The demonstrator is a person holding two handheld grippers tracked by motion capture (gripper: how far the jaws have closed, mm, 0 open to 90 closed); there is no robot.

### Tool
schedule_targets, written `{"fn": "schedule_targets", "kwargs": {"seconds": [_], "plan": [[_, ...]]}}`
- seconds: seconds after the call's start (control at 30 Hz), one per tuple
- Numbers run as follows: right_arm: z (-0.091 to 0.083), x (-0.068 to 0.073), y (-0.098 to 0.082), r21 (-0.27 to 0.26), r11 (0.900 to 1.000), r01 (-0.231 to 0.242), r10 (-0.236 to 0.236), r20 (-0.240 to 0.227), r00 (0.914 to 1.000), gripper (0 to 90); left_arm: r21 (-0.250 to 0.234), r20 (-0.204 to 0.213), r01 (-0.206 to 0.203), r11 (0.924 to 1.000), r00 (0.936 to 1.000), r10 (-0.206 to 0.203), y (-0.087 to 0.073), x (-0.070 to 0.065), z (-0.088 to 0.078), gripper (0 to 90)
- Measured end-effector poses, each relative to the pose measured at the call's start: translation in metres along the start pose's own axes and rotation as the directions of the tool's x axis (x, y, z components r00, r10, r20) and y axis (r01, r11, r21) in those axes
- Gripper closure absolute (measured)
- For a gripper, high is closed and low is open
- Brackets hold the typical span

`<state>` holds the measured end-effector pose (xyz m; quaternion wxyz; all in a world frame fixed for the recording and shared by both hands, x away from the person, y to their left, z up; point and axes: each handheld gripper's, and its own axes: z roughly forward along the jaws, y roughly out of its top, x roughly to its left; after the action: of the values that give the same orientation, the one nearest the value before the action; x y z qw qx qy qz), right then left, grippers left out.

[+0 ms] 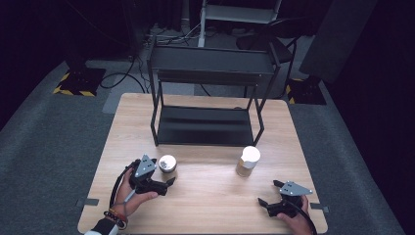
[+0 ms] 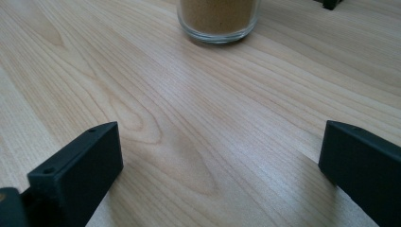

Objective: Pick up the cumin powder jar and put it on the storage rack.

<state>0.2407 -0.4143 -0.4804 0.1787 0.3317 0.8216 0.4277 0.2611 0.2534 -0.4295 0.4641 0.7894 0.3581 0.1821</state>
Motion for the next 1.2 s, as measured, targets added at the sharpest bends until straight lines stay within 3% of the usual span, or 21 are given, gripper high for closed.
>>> {"fn": "schedule_targets", "kwargs": {"seconds": [0.17, 0.43, 0.63, 0.93, 1.2], "plan": [[0.000, 0.000, 0.000, 0.000, 1.000, 0.001, -0.001, -0.001, 1.0000, 0.2, 0.001, 0.011, -0.009, 1.0000, 0.9999, 0.009, 0.007, 0.003, 0.008, 3.1], [0.000, -0.001, 0.000, 0.000, 1.000, 0.004, -0.004, -0.005, 1.0000, 0.2, -0.012, -0.003, -0.023, 0.9997, 0.9997, 0.023, 0.010, 0.007, 0.011, 15.5], [0.000, -0.001, 0.000, 0.000, 1.000, 0.006, -0.006, -0.009, 0.9999, 0.2, -0.023, 0.008, -0.031, 0.9992, 0.9995, 0.032, 0.007, 0.008, 0.016, 30.6], [0.000, -0.001, 0.000, 0.000, 1.000, 0.006, -0.006, -0.008, 0.9999, 0.2, -0.021, 0.006, -0.048, 0.9986, 0.9988, 0.048, 0.008, 0.006, 0.016, 31.4], [0.000, -0.001, 0.000, 0.000, 1.000, 0.006, -0.006, -0.009, 0.9999, 0.2, 0.000, 0.011, -0.033, 0.9994, 0.9994, 0.033, 0.017, 0.007, 0.015, 31.7]]}}
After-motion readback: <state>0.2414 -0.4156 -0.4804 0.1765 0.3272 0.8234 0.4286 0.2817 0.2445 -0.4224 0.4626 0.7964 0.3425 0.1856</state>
